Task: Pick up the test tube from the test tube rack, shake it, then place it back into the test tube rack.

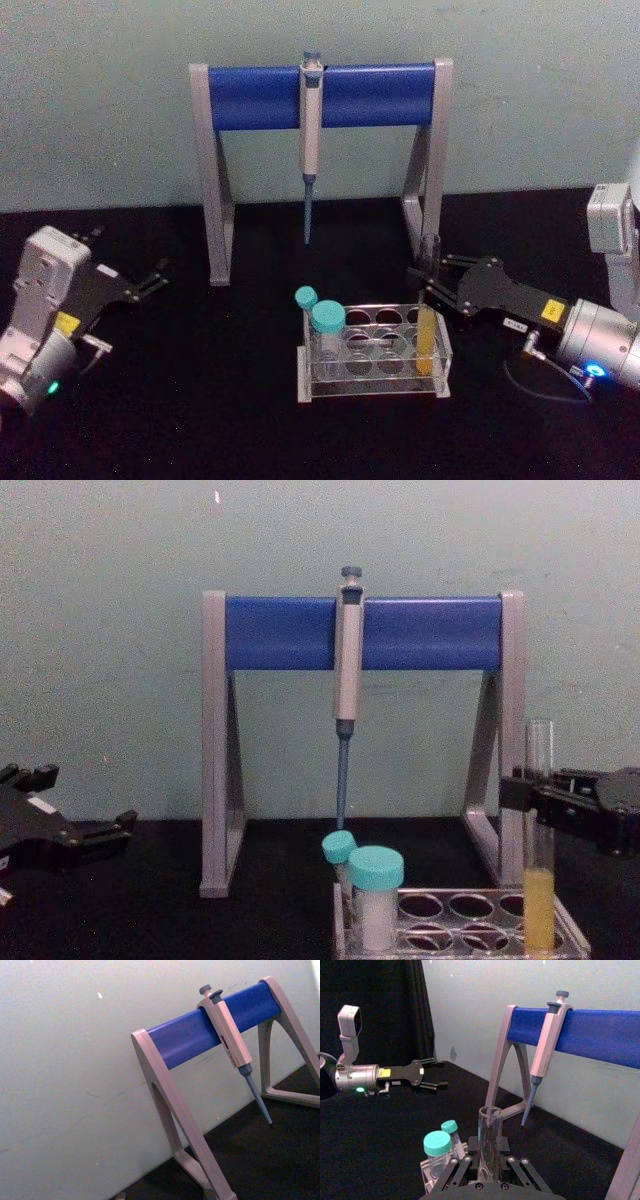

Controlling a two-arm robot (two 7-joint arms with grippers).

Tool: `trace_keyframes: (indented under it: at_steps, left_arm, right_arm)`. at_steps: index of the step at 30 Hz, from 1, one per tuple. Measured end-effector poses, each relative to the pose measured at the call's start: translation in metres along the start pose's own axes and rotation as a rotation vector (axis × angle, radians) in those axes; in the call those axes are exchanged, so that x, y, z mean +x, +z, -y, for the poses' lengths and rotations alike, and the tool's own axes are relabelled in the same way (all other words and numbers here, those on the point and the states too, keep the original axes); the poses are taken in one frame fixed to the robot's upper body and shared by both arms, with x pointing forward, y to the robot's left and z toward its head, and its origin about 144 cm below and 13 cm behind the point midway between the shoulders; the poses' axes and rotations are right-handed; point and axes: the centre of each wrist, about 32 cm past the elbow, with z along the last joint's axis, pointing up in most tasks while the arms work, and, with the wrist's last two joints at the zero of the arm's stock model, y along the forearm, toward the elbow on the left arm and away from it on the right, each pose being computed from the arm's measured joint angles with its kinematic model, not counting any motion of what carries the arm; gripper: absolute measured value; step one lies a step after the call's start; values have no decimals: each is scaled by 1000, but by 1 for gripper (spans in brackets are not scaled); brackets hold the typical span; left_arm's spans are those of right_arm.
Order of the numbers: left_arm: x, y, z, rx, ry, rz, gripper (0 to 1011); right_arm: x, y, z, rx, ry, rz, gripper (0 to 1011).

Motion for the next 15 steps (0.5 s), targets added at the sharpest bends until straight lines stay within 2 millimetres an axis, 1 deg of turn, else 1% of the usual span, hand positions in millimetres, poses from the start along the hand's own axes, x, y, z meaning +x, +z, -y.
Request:
trace_keyframes:
  at_steps: [15]
  left_arm:
    - [0, 0, 0, 0, 0, 0, 1001]
  right_arm:
    - [1, -5, -2, -23, 2, 0, 235]
